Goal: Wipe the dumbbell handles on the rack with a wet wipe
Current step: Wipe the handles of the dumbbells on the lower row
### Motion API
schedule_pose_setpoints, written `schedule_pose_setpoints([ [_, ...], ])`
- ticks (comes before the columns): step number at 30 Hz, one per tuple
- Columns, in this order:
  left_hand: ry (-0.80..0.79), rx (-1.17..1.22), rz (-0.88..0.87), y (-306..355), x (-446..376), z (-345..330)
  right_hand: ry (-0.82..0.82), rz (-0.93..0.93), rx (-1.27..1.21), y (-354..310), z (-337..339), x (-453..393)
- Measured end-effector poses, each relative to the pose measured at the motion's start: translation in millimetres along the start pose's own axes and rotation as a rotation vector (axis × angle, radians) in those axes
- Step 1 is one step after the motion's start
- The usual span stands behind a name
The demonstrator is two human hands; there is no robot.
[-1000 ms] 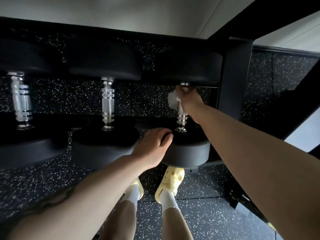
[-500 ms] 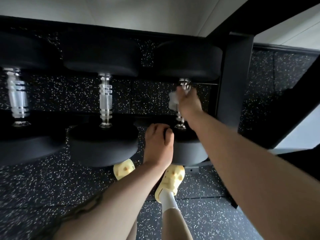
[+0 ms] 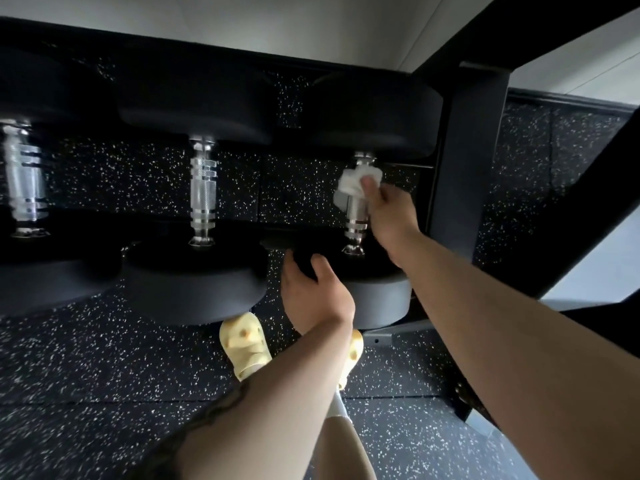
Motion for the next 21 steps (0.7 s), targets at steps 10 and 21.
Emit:
schedule_pose_setpoints([
  [10, 0.022, -0.029, -0.016, -2.0, -0.6, -0.3, 0.113, 0.012, -0.067, -22.8, -13.4, -15.4],
  [21, 0.027, -0.042, -0.009, -2.7, -1.8, 0.3, 0.062, -0.300, -0.507, -44.0, -10.4, -10.5],
])
Point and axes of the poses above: each hand's wrist, its own x-axis away from the middle knuckle, its own z-axis out of the back of the hand, y = z × x, the point moved 1 cm from there along -x, towards the middle knuckle, and after that the axes turned 12 degrees about -x, right-handed, at the moved point
